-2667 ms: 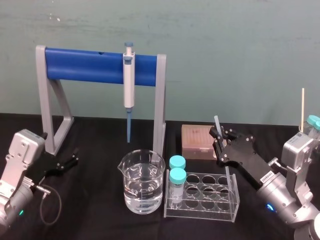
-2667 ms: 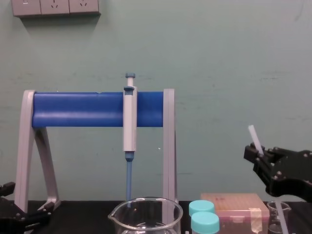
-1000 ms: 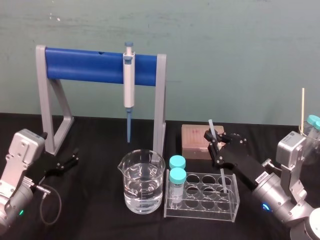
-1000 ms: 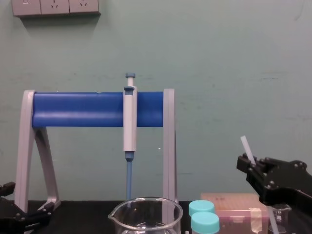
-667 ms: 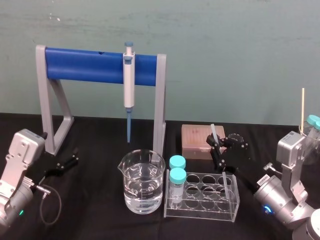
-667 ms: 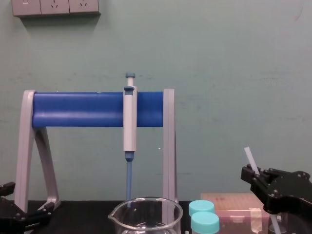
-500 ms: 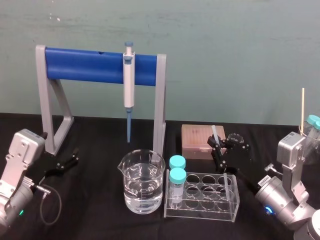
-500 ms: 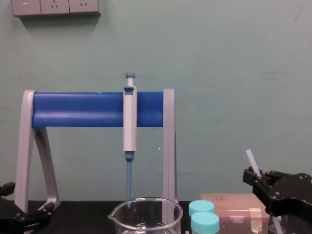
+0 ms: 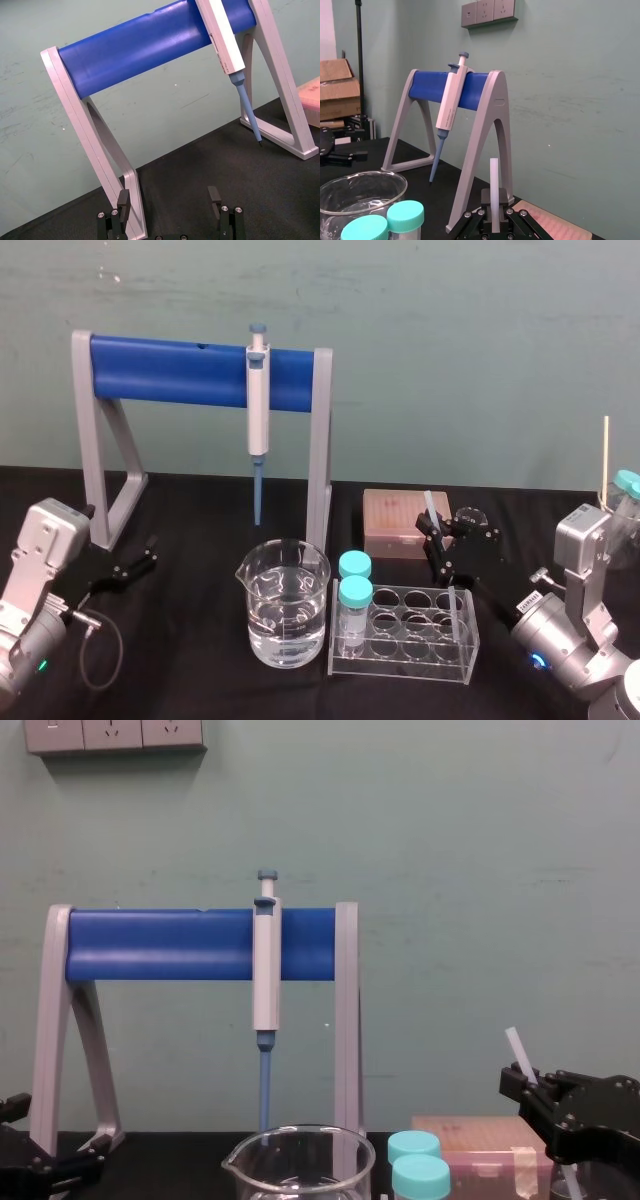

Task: Pick up the stirring rod with one hand, then place it down.

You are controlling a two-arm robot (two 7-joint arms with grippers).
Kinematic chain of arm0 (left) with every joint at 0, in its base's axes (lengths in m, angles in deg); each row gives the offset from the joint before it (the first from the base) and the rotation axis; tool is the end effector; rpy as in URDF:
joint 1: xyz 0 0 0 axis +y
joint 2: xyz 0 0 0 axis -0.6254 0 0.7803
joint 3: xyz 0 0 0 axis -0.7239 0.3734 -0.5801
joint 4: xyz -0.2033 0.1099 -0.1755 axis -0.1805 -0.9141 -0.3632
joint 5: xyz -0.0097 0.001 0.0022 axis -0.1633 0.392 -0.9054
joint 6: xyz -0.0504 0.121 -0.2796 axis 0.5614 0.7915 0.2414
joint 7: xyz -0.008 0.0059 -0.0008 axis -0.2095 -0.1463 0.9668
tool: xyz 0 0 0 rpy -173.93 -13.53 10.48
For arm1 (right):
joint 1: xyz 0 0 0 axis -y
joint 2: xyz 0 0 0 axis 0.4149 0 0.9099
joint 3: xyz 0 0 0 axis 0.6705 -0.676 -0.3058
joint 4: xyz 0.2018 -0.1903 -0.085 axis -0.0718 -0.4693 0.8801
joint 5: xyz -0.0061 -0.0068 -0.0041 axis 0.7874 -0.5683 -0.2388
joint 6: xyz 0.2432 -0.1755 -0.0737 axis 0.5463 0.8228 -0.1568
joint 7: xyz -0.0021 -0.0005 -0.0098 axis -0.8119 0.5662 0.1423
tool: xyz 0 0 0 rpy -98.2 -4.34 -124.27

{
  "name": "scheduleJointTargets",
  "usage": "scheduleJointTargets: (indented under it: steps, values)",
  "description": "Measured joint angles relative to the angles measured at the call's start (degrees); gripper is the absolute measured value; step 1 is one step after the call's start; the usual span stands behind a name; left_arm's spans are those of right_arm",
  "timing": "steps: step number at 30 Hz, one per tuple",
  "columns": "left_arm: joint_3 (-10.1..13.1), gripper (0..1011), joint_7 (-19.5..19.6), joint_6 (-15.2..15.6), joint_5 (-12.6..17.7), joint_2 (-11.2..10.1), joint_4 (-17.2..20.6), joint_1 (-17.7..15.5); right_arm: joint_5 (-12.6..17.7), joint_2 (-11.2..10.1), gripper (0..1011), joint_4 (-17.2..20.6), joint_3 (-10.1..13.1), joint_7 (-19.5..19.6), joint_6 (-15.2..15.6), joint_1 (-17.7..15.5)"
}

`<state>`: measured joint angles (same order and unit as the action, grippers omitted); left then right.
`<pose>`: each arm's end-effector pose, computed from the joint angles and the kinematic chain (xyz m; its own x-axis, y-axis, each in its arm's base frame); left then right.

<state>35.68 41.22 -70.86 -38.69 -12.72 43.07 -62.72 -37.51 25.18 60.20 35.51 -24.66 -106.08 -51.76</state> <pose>0.3580 0.0827 -0.3023 0.2922 0.8803 0.3737 -0.9553 0.2873 0.0702 0.3856 -0.0462 -0.3270 0.5949 -0.7928 0.1324 0.7758 0.6095 0.1634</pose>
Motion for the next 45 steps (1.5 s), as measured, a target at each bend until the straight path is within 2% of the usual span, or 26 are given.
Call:
scheduleJointTargets:
  steps: [5, 8, 14, 16, 18, 19, 21, 26, 31, 36, 45]
  values:
    - [0.0, 1000, 0.0, 0.0, 0.0, 0.0, 0.0, 0.0, 0.01, 0.03, 77, 0.0, 0.0, -0.01, 0.01, 0.0]
    - [0.0, 1000, 0.0, 0.0, 0.0, 0.0, 0.0, 0.0, 0.01, 0.04, 136, 0.0, 0.0, -0.02, 0.02, 0.0]
    - [0.0, 1000, 0.0, 0.0, 0.0, 0.0, 0.0, 0.0, 0.01, 0.07, 354, 0.0, 0.0, -0.04, 0.02, 0.0]
    - [0.0, 1000, 0.0, 0.0, 0.0, 0.0, 0.0, 0.0, 0.01, 0.07, 384, 0.0, 0.0, -0.04, 0.02, 0.0]
    - [0.0, 1001, 0.0, 0.0, 0.0, 0.0, 0.0, 0.0, 0.02, 0.07, 470, 0.0, 0.0, -0.04, 0.01, 0.0]
    - [0.0, 1001, 0.0, 0.0, 0.0, 0.0, 0.0, 0.0, 0.02, 0.07, 470, 0.0, 0.0, -0.04, 0.01, 0.0]
    - [0.0, 1001, 0.0, 0.0, 0.0, 0.0, 0.0, 0.0, 0.02, 0.07, 577, 0.0, 0.0, -0.04, 0.0, 0.01]
    - [0.0, 1001, 0.0, 0.0, 0.0, 0.0, 0.0, 0.0, 0.02, 0.07, 696, 0.0, 0.0, -0.04, -0.02, 0.01]
    - [0.0, 1000, 0.0, 0.0, 0.0, 0.0, 0.0, 0.0, 0.02, 0.07, 882, 0.0, 0.0, -0.04, -0.02, 0.0]
    - [0.0, 1000, 0.0, 0.0, 0.0, 0.0, 0.0, 0.0, 0.02, 0.07, 1002, 0.0, 0.0, -0.04, -0.02, 0.0]
    - [0.0, 1000, 0.0, 0.0, 0.0, 0.0, 0.0, 0.0, 0.02, 0.07, 1003, 0.0, 0.0, -0.04, -0.02, 0.0]
